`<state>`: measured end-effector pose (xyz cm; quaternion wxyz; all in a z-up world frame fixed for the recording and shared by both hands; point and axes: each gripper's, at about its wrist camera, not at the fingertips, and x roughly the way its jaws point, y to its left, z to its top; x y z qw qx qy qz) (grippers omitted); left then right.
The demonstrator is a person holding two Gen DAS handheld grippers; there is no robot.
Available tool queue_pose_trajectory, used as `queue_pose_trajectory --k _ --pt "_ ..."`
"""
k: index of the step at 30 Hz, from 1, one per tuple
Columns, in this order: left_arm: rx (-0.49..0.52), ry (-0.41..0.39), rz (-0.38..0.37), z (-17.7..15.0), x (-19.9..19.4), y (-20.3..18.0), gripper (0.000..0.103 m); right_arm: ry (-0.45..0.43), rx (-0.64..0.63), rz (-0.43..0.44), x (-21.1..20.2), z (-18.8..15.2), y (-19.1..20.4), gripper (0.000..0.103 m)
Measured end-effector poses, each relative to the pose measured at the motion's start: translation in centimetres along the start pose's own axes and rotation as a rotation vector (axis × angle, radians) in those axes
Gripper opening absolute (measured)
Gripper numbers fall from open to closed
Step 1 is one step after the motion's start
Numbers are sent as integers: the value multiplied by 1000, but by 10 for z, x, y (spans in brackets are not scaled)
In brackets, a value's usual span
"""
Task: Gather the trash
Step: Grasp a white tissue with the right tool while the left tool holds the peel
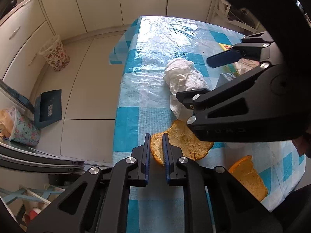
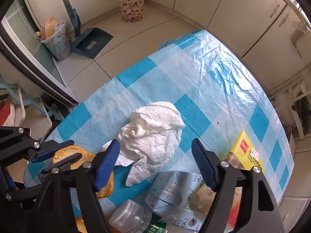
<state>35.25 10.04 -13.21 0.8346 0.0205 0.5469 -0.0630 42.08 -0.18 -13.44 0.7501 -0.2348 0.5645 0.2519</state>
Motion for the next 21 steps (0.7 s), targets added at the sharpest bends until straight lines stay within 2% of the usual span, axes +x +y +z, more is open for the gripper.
queue_pose_trajectory --k 1,4,5,8,11,14,17,21 --pt "0 0 -5 0 -1 1 11 14 -6 10 4 -1 2 46" --pt "-4 -1 -10 0 -2 0 10 -8 22 46 4 -3 0 19" --pt "-2 -2 -10 -1 -3 0 10 -24 41 47 2 -4 -2 15" --pt "-1 -9 -9 -1 -5 -1 8 -111 129 104 -18 -8 -15 13" --pt "-11 -24 -9 1 -11 -1 7 -259 230 223 -56 -22 -34 13" --pt "-19 -47 -2 2 -18 -2 6 -404 314 296 -100 -49 -54 13" --pt "-32 -73 -1 2 -28 -4 6 -515 378 309 -141 -95 -70 13" --pt "-40 -136 -7 2 -49 -9 6 -554 452 281 -164 -162 -82 13"
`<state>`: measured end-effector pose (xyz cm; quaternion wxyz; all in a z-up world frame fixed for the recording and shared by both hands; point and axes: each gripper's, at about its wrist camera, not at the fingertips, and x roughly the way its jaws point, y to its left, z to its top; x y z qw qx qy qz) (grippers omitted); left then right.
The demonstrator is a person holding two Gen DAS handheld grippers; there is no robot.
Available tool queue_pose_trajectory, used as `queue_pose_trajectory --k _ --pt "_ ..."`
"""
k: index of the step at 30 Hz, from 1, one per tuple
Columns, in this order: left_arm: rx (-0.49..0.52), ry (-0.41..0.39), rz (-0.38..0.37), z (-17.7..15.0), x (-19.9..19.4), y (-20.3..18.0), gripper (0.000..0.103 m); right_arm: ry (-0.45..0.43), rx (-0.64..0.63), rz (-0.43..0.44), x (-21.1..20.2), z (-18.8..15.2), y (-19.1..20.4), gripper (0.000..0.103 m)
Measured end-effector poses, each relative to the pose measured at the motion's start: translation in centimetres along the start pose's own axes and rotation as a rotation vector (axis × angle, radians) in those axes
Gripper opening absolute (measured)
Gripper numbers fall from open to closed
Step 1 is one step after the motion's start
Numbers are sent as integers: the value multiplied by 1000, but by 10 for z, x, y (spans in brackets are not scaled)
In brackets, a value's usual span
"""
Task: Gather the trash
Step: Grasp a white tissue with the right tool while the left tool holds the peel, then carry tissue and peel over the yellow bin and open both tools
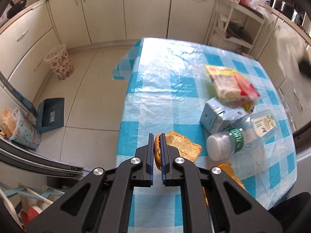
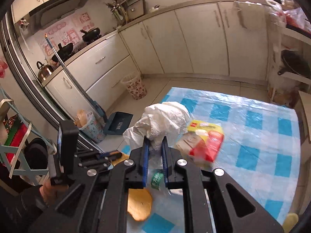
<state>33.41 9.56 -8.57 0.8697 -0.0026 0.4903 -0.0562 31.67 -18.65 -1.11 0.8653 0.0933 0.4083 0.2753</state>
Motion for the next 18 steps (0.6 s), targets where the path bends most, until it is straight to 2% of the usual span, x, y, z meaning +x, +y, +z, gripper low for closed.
queue_pose_trajectory --k 5,8,12,18 --pt "-18 -101 -64 0 -41 -9 6 -14 117 -67 -44 -62 -44 13" --pt "-23 -151 -112 -1 -63 -20 6 4 224 -112 -52 -80 -68 13" --pt "-17 -188 -151 -4 -83 -46 6 -52 166 -131 -78 -81 -66 14" --pt "10 -207 -220 -8 -98 -102 6 -20 139 -228 -90 -98 -80 16"
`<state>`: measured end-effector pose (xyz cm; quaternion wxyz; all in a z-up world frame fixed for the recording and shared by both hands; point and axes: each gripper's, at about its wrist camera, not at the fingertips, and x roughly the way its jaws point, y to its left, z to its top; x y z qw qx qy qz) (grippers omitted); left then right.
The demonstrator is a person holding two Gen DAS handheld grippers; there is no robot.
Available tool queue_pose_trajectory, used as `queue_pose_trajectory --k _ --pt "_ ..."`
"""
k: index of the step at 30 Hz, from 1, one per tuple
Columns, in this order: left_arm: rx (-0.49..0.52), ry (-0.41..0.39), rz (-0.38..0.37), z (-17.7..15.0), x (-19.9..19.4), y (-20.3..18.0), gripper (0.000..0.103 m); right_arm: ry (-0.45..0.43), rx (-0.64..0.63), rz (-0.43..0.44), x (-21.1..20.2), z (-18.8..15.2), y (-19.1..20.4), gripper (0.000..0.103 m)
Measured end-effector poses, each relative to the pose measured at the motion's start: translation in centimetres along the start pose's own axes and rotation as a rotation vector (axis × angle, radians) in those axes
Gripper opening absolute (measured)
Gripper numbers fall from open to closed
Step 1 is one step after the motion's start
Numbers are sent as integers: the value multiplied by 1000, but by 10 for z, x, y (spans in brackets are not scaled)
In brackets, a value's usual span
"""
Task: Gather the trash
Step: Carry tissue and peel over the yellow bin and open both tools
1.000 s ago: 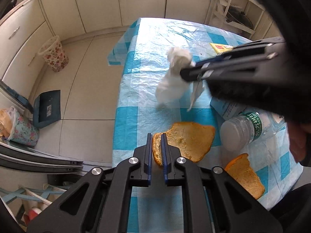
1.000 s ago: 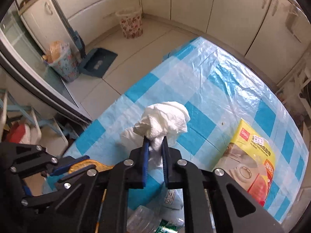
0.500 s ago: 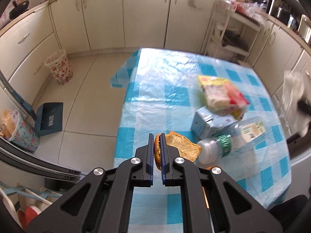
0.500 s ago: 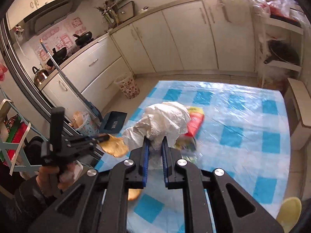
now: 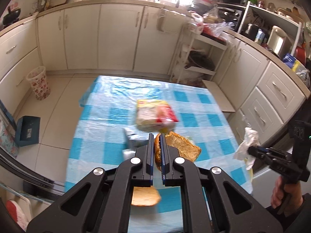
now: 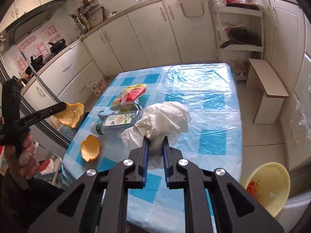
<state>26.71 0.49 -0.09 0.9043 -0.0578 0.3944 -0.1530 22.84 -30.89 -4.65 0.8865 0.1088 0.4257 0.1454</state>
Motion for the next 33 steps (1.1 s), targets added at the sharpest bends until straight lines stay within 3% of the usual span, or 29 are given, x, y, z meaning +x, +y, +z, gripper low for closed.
queue_pose_trajectory --k 9,17,23,33 --pt "142 52 -97 -12 28 -113 6 3 71 -146 -39 -32 -65 18" --pt "283 104 -161 -44 50 -209 6 30 166 -267 -65 -59 -125 18" --pt "368 125 -180 -67 59 -264 6 88 218 -341 -71 -81 -164 18" --pt "424 151 -200 -94 86 -332 6 239 224 -407 -51 -111 -208 18"
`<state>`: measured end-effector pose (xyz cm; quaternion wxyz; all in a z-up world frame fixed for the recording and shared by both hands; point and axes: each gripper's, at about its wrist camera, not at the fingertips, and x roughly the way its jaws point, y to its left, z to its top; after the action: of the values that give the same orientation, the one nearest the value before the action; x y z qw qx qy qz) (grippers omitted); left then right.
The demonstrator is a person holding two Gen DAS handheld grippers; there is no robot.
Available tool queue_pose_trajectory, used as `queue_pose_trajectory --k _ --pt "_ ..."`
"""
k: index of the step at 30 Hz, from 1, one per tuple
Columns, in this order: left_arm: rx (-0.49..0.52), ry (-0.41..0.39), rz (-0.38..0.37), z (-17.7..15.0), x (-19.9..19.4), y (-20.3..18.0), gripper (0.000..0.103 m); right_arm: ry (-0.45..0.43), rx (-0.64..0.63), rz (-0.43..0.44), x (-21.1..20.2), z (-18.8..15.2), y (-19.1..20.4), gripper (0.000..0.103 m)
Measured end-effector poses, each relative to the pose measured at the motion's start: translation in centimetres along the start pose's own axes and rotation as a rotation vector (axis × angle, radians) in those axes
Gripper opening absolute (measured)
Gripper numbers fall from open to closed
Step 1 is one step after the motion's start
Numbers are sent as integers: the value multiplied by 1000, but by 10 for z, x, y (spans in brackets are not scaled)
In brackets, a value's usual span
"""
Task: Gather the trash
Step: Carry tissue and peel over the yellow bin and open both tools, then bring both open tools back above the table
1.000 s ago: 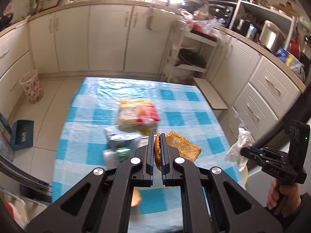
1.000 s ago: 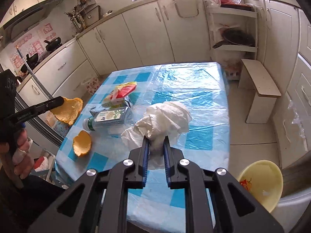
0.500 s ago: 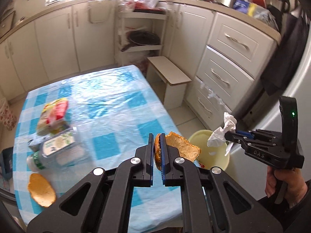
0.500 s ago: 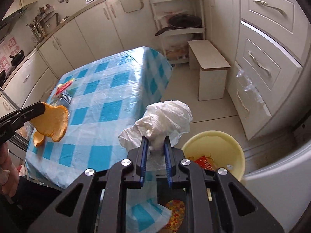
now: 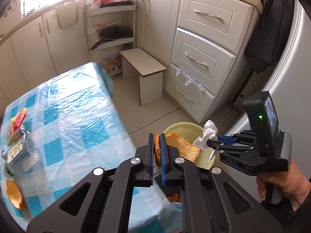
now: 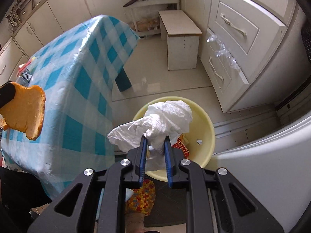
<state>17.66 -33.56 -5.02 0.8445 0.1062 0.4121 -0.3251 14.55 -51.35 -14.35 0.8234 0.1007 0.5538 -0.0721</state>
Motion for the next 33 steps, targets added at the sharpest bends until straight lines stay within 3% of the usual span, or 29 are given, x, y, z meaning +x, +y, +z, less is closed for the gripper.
queue_pose_trajectory --k 7,12,14,16,21,27,33 --pt "43 36 12 -4 30 -31 6 22 -3 6 7 -3 -9 19" --pt "28 60 6 -1 56 -47 6 37 37 -21 14 1 -22 29" --pt "2 89 -6 2 72 -50 6 47 80 -35 19 4 -31 40" --pt "-20 136 -29 2 90 -54 10 56 128 -43 20 6 -39 46" --pt "-34 187 -62 -2 108 -56 40 43 185 -67 14 10 -44 51" --pt "-52 153 -53 0 88 -42 50 18 190 -116 9 14 -37 55" --pt "-68 99 7 2 49 -6 60 -77 163 -115 -6 32 -15 64"
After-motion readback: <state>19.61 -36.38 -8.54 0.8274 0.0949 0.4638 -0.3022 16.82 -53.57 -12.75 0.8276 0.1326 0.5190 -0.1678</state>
